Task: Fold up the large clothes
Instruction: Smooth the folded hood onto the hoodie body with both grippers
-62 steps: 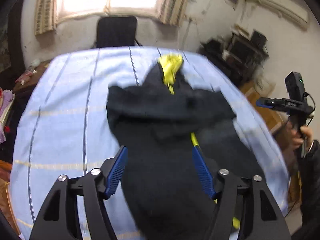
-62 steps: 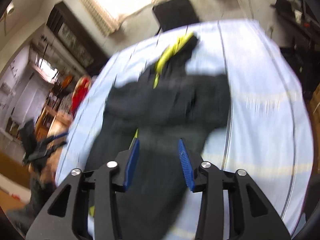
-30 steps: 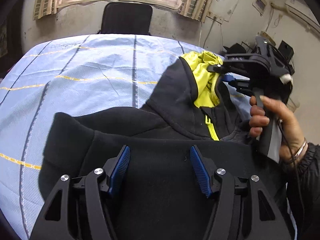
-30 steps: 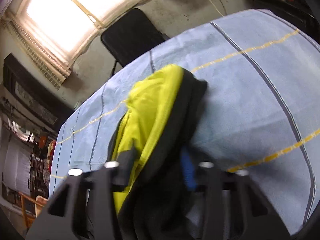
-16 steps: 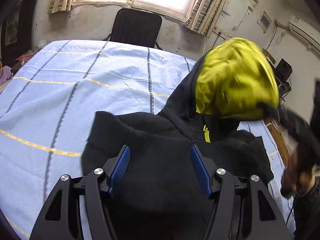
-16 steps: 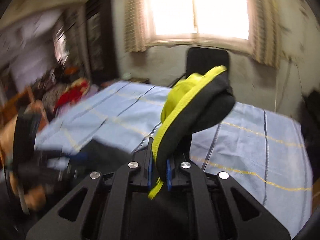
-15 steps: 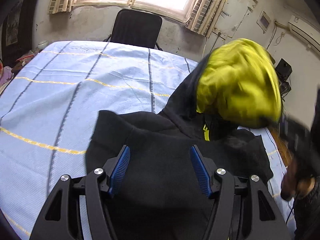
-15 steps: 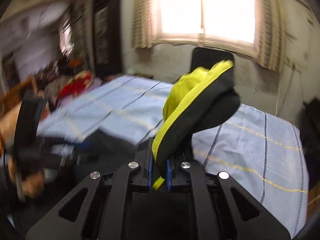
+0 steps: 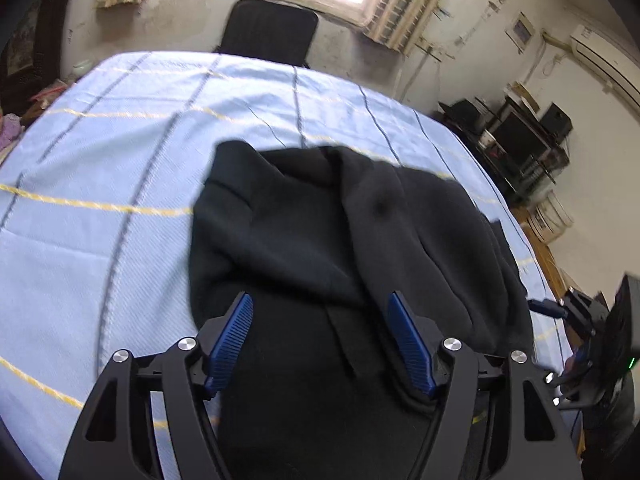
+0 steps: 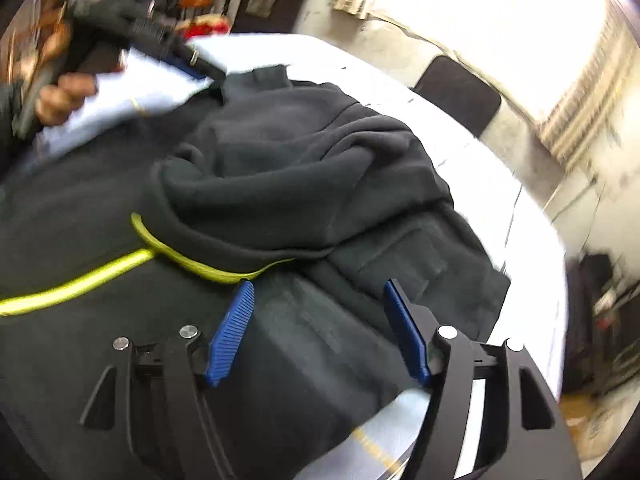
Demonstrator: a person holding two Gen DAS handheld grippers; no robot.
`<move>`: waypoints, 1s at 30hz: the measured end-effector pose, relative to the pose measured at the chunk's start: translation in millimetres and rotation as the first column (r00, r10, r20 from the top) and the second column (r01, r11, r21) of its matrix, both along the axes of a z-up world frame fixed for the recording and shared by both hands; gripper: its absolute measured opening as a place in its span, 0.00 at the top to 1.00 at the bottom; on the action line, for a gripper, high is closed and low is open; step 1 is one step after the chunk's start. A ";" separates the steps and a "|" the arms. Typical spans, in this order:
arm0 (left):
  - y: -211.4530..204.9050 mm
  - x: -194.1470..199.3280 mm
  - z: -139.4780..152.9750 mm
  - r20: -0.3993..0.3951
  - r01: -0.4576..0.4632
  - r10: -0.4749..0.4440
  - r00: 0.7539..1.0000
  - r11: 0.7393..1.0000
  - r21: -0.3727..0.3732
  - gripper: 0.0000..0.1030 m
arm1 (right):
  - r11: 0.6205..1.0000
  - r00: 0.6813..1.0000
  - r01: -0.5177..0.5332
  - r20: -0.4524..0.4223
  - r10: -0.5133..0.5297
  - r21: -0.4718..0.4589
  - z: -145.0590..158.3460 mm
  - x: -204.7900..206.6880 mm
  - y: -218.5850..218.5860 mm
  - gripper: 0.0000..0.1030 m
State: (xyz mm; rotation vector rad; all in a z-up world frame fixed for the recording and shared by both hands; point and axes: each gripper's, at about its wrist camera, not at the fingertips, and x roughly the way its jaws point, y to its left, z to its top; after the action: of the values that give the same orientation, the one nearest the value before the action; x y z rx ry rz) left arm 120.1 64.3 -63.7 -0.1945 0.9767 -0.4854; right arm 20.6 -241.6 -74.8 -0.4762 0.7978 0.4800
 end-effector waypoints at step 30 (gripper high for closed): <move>-72.3 -12.1 -10.9 0.030 0.086 -0.095 0.995 0.970 0.228 0.73 | 0.726 0.821 0.495 -0.531 -0.210 0.477 -6.9 67.1 3.1 0.85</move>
State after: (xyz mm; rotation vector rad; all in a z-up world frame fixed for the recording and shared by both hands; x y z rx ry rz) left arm 108.0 -8.0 -74.6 0.0651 0.9954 -0.4559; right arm 87.7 -238.5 -81.7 0.4135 1.0939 0.4451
